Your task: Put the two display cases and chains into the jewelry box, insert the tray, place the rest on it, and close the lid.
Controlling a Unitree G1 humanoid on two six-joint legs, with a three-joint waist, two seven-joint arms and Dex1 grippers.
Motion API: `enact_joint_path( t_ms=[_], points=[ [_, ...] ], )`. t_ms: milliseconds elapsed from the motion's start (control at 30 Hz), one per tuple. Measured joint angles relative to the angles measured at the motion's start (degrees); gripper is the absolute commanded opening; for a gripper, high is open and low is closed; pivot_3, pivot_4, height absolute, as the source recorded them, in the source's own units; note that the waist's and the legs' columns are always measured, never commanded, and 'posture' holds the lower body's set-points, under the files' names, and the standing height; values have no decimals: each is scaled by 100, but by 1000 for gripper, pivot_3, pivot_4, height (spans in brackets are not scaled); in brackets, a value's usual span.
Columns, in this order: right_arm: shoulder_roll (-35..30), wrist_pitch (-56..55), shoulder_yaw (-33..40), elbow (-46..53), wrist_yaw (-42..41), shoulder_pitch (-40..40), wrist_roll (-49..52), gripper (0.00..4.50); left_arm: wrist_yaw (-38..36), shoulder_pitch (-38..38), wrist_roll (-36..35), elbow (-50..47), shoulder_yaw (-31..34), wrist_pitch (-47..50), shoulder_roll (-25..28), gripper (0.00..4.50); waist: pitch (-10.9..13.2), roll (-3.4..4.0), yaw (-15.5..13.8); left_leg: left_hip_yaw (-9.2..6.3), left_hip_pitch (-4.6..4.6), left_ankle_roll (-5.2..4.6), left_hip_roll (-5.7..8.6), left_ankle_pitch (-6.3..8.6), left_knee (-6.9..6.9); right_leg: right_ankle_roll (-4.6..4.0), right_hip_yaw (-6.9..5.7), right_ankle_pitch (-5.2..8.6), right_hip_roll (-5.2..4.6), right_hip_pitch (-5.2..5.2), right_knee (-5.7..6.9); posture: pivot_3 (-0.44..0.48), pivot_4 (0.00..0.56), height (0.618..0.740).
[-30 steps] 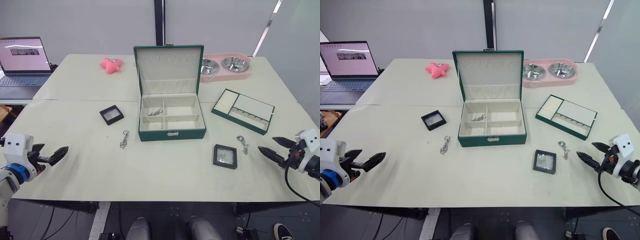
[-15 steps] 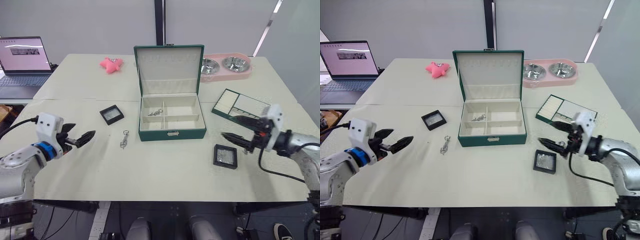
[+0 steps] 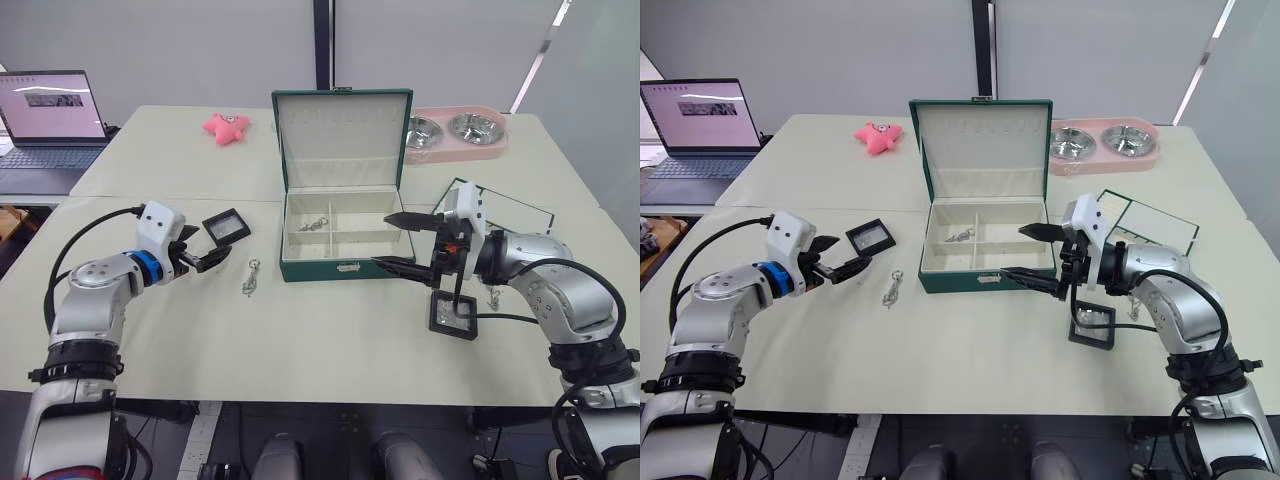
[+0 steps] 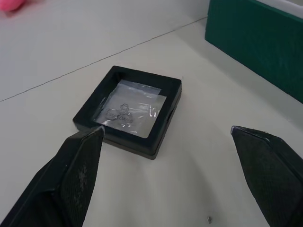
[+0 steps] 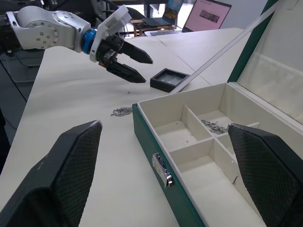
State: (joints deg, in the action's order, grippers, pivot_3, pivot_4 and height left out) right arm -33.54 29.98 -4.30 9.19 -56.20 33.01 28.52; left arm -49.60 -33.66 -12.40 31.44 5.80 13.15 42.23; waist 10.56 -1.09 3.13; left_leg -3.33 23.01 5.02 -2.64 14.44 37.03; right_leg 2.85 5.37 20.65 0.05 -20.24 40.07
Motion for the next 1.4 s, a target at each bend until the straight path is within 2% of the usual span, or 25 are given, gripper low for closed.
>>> enact_joint_path(
  t_ms=[233,467,967,1067,1400],
  points=[
    [87,55,-25,134,110,-43,-27,4500,-312,-751,461,1135,-382,-554,-119,4446,0,0,14,-2,0,0,-1,0,1,0,-1,0,2,-2,4,0,150,740],
    [110,126,-21,280,273,-126,-25,4500,-329,-1315,828,2098,-455,-996,-255,4446,0,0,15,-2,1,0,-1,0,2,0,-1,0,1,-3,5,0,150,740],
    [121,196,-20,369,387,-242,-14,4500,-461,-1402,982,2373,-514,-1209,-388,4446,0,0,16,-3,0,0,-1,0,2,0,-1,0,1,-3,7,0,150,740],
    [133,197,-20,369,388,-242,-11,4500,-460,-1402,997,2377,-515,-1220,-393,3883,0,0,16,-3,0,0,-1,0,2,0,-2,0,1,-3,7,0,150,740],
    [150,209,-15,370,394,-265,-2,4500,-326,-1439,1029,2454,-514,-1236,-419,864,0,0,15,-3,0,0,0,0,2,0,-2,0,1,-2,8,0,150,740]
  ],
)
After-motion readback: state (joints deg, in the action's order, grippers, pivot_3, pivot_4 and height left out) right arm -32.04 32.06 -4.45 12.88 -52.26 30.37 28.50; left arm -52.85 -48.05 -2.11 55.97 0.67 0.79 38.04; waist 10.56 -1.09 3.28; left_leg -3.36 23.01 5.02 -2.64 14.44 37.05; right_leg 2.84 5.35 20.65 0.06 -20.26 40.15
